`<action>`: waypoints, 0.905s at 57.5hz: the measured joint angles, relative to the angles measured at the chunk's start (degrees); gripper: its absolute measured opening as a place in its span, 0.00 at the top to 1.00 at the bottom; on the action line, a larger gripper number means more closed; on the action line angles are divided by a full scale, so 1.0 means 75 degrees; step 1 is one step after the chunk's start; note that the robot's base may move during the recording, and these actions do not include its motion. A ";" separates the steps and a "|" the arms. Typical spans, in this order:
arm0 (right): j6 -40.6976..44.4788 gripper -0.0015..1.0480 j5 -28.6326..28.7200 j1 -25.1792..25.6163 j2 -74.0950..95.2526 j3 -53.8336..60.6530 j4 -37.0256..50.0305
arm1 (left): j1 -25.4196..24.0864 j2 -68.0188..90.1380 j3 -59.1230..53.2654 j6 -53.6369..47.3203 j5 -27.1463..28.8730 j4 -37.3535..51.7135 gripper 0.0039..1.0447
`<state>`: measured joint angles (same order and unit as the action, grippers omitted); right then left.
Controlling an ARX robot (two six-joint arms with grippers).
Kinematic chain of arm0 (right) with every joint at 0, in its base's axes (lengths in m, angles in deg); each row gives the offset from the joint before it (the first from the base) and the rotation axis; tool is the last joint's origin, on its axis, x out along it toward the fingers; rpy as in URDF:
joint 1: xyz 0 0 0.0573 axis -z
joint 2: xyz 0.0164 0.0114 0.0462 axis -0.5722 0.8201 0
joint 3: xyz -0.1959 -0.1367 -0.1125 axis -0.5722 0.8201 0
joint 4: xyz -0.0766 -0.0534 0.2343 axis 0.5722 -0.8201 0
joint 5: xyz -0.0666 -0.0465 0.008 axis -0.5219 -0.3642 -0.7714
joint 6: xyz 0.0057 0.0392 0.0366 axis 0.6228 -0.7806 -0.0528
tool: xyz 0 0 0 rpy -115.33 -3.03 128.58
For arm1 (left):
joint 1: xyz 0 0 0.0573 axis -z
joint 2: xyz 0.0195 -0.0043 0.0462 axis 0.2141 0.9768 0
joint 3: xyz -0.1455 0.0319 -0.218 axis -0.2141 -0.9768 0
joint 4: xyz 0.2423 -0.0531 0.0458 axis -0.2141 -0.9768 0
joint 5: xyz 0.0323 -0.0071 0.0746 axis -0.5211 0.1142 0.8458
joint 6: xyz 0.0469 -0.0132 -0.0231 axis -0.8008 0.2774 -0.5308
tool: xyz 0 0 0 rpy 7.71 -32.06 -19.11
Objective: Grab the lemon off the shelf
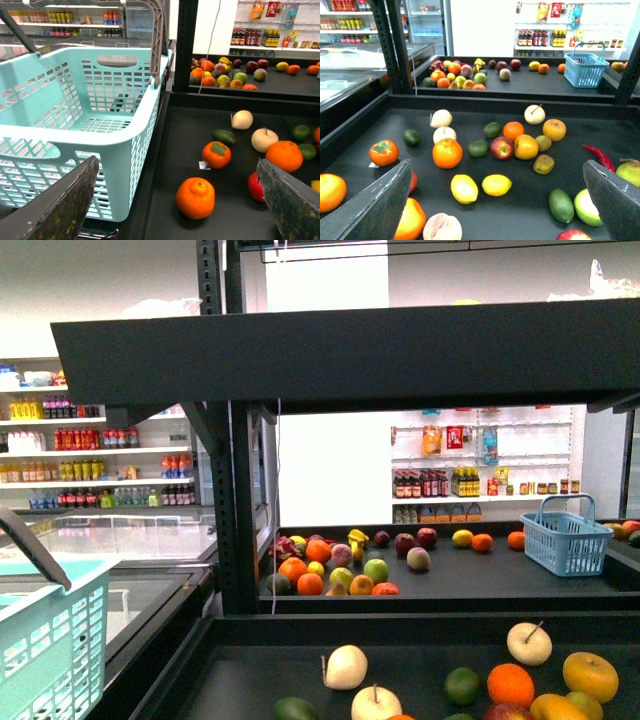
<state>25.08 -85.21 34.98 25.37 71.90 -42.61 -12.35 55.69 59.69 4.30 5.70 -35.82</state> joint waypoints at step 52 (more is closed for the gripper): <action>0.0003 0.02 0.0000 0.0000 0.0000 0.0000 0.0000 | -0.3223 0.7819 0.5123 0.7061 -0.3564 0.1189 0.07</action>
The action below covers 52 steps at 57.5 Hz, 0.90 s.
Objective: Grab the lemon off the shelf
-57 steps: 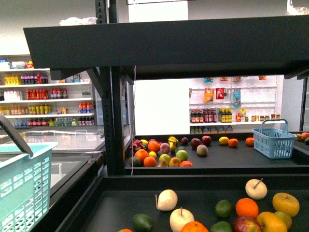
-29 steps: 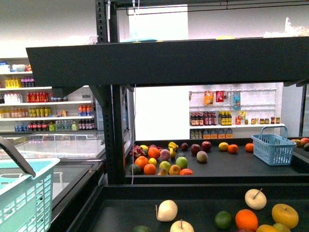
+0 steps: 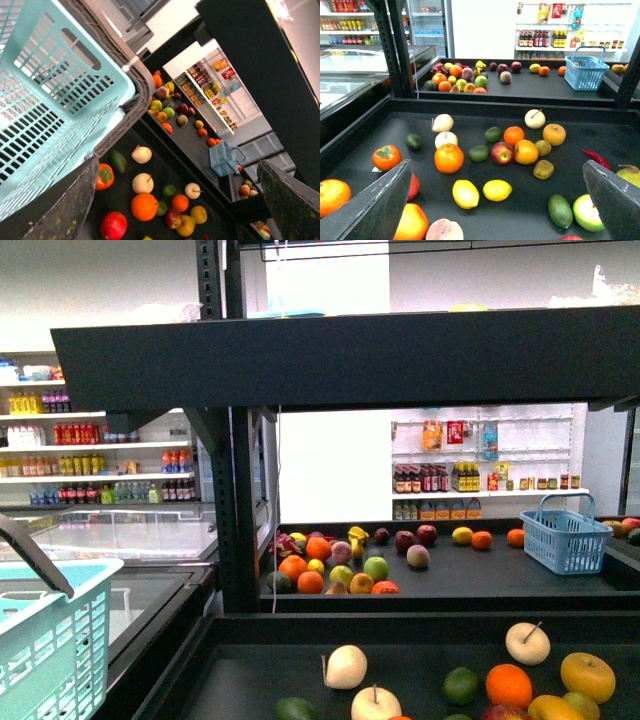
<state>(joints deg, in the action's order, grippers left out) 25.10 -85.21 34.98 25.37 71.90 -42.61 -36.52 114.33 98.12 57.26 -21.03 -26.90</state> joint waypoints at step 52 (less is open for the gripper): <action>0.0000 0.02 -0.0003 0.0000 0.0000 0.0000 0.0000 | 0.0216 0.5240 0.2669 0.2906 -0.0216 0.3375 0.07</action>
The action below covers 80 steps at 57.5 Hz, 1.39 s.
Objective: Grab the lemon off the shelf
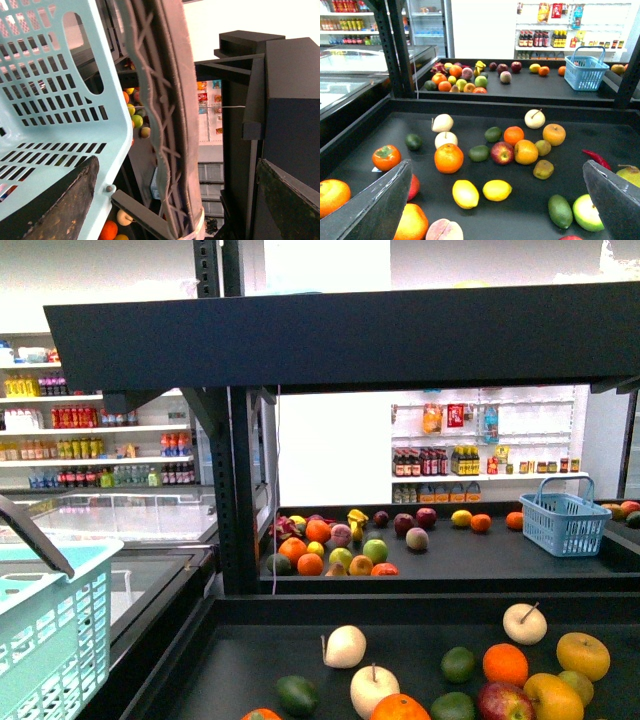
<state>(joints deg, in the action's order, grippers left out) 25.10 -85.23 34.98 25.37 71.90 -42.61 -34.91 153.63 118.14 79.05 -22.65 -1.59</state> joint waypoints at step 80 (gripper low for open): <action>0.0000 0.02 0.0000 0.0000 0.0000 0.0000 0.0000 | 0.0431 0.0108 0.1093 -0.1536 -0.0160 -0.1731 0.88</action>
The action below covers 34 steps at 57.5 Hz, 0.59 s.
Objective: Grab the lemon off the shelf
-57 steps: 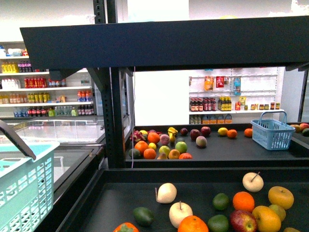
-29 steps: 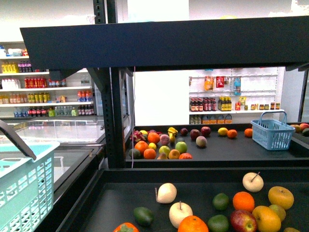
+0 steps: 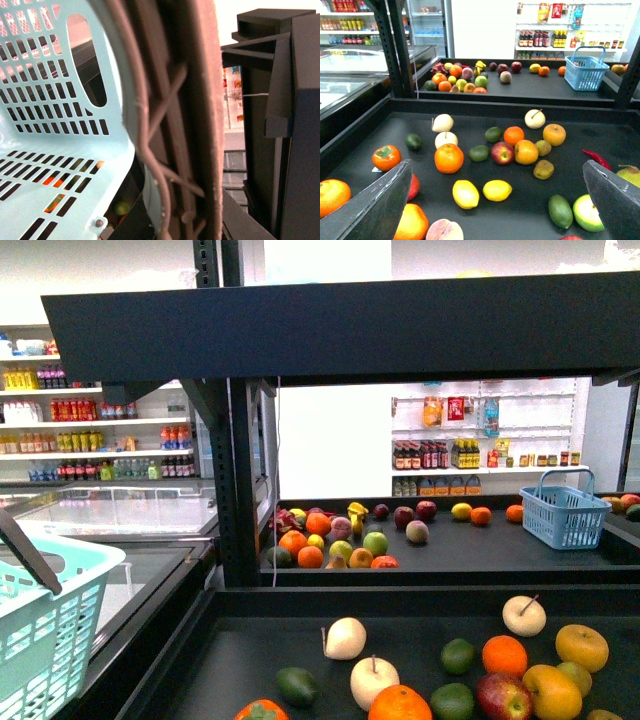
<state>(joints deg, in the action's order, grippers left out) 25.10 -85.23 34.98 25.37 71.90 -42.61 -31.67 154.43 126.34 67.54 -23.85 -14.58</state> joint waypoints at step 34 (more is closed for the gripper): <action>0.0000 0.02 0.0000 0.0000 0.0000 0.0000 0.0000 | 0.2591 -0.2142 -0.1335 -0.2209 -0.1276 -0.0731 0.92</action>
<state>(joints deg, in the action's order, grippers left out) 25.10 -85.23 34.98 25.37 71.90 -42.61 -12.24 138.37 116.33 50.97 -33.42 -20.06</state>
